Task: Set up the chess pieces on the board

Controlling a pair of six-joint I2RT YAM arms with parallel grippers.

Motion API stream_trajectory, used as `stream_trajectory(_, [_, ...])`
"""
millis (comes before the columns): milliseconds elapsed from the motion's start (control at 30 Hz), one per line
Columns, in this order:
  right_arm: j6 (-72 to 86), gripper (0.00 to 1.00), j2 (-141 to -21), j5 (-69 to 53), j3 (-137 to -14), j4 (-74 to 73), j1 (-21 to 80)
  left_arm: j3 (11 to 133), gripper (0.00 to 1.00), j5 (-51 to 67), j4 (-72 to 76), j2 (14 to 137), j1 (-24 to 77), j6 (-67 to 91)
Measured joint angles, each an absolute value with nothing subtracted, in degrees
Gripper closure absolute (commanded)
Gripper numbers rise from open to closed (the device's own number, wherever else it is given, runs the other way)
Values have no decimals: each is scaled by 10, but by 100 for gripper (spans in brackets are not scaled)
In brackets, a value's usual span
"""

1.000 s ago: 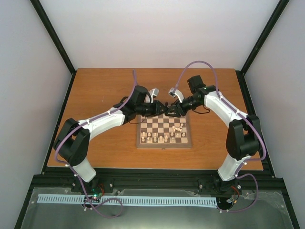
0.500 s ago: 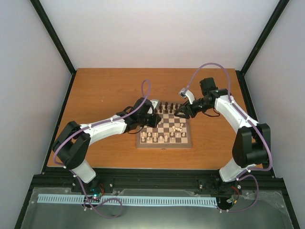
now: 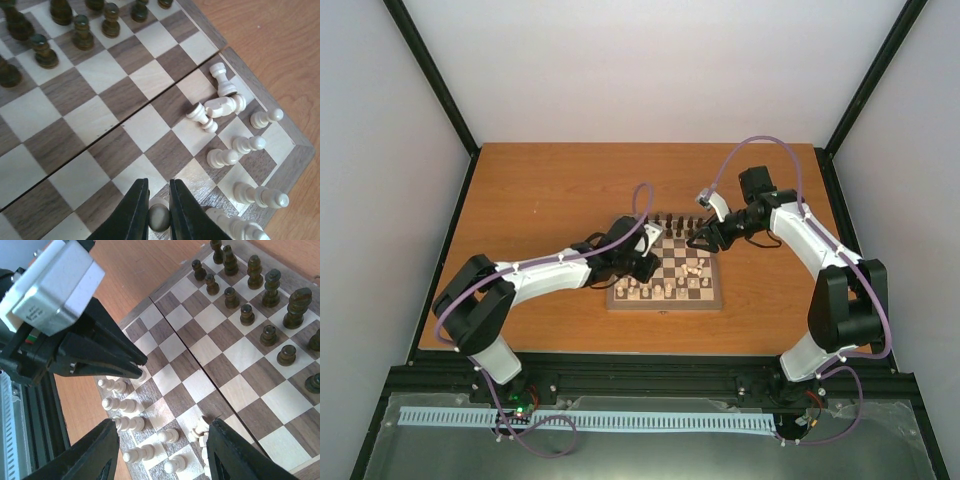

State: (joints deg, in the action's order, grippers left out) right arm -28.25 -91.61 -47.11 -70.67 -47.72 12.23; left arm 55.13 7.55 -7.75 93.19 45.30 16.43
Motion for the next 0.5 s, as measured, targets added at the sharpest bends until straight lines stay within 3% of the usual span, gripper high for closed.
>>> stream_trajectory(500, [-293,50,-916,-472,-701,-478,122,577,86,91,-98,981,467,132])
